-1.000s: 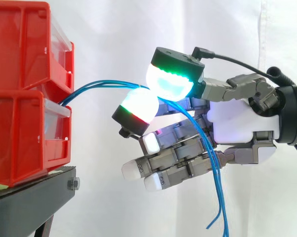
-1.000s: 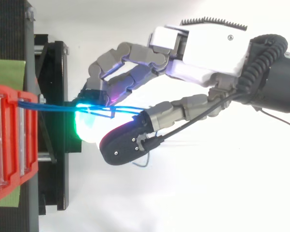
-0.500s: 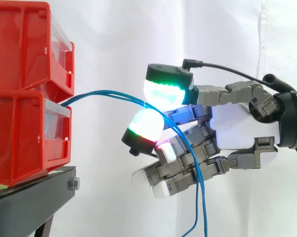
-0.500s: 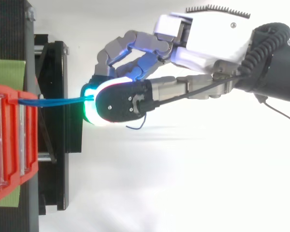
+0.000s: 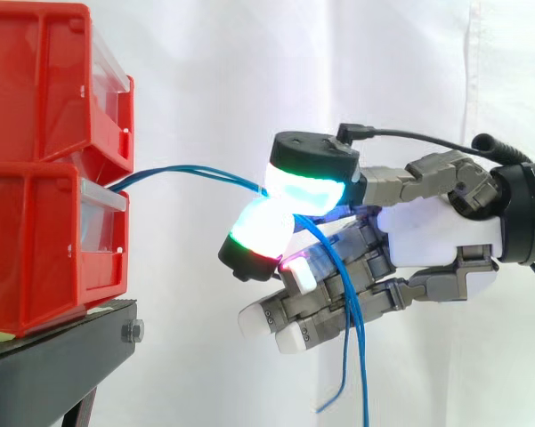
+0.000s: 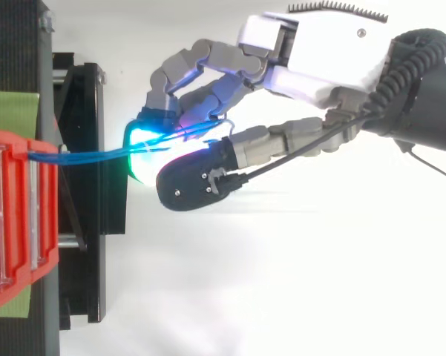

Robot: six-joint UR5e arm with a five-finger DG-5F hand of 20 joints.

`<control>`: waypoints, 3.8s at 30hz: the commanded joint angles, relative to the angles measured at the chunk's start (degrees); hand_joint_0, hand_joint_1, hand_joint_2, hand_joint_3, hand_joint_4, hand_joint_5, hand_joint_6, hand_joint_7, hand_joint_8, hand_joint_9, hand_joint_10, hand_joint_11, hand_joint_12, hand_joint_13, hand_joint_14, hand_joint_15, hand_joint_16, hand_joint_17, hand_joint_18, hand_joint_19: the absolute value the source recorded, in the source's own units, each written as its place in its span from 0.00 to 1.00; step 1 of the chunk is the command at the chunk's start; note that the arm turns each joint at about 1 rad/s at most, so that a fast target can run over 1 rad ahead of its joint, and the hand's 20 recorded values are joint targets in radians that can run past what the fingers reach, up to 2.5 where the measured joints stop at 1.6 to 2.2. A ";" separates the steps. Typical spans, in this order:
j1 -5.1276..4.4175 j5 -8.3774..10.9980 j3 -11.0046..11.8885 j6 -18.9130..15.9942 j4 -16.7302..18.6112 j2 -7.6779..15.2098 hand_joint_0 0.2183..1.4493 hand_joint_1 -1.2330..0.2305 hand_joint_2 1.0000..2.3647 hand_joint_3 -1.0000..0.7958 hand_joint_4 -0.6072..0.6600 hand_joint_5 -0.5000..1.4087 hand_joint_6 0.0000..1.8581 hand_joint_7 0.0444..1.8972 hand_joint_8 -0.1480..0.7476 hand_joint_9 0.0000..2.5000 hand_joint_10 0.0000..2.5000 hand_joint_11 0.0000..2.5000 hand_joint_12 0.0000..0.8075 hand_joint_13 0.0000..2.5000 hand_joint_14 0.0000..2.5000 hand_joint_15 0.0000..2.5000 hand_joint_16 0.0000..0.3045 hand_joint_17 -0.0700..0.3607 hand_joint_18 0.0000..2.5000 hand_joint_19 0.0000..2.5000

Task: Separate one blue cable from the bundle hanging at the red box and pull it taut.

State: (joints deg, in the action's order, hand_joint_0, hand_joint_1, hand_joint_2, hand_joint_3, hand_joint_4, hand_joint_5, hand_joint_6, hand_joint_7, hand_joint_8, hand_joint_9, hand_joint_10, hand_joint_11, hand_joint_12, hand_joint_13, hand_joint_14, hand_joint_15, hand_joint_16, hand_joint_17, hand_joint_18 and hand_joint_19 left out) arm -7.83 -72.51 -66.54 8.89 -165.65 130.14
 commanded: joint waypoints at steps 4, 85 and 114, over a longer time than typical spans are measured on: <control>0.09 0.00 0.00 1.30 0.41 -0.06 0.40 0.33 0.00 0.28 0.57 0.14 0.49 0.45 0.50 0.36 0.01 0.36 0.36 0.25 0.00 0.10 0.12 0.35 0.21 0.12; 1.06 -0.18 0.00 3.85 0.06 -1.91 0.43 0.29 0.00 0.28 0.54 0.14 0.51 0.50 0.49 0.41 0.01 0.39 0.36 0.29 0.01 0.13 0.12 0.35 0.25 0.15; 1.06 0.00 -0.17 3.68 -0.38 -1.82 0.41 0.34 0.01 0.36 0.48 0.14 0.51 0.51 0.50 0.39 0.01 0.38 0.39 0.28 0.01 0.14 0.13 0.37 0.25 0.17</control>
State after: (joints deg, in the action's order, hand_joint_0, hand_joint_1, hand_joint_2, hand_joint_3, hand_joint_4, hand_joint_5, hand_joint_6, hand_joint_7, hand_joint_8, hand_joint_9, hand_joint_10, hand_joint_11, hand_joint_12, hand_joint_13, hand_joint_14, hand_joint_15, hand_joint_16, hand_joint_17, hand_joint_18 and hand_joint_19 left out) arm -6.77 -72.56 -66.67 12.64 -165.98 128.25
